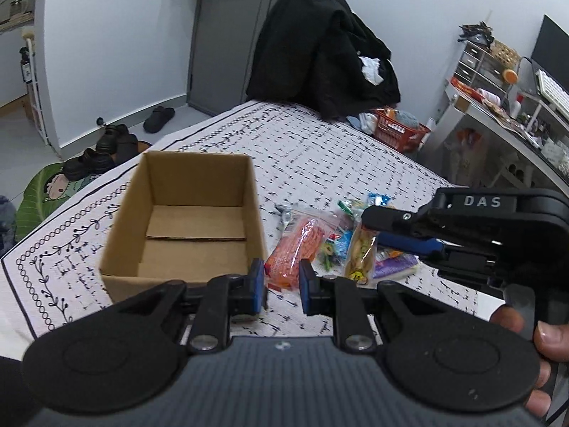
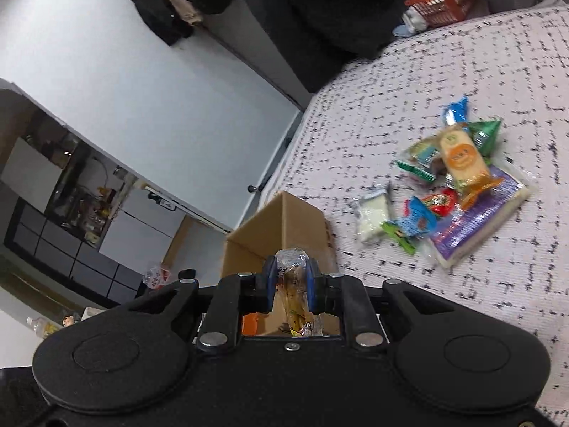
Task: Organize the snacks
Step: 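Carry both packets over the cardboard box and open both tools to drop them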
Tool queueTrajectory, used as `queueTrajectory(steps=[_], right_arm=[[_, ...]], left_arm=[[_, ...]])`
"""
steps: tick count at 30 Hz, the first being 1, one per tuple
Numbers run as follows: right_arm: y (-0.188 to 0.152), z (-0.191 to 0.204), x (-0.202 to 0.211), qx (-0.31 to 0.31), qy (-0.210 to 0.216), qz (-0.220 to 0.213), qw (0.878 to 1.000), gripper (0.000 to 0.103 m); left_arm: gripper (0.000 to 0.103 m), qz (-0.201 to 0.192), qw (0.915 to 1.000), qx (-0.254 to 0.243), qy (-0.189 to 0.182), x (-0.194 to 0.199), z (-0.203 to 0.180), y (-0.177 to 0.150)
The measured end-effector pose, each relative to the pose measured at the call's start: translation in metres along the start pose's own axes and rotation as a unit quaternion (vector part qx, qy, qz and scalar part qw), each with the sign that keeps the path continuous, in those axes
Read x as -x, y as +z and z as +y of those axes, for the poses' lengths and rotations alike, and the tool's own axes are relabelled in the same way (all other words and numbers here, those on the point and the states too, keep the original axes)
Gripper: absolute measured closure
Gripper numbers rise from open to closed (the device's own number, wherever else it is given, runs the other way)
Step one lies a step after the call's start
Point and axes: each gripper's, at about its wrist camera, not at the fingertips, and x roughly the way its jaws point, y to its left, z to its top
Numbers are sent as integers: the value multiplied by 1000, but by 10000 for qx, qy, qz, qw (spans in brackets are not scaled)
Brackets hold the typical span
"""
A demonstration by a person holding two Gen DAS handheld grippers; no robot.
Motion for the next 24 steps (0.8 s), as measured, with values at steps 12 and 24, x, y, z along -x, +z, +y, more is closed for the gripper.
queueTrajectory(steps=[12, 24], right_arm=[[-10, 26, -40, 248, 142, 66, 9996, 86], [-18, 51, -75, 363, 226, 158, 9990, 86]], left_arm=[[84, -24, 9993, 300, 224, -7, 36, 10], [83, 94, 9972, 584, 459, -27, 76, 21]])
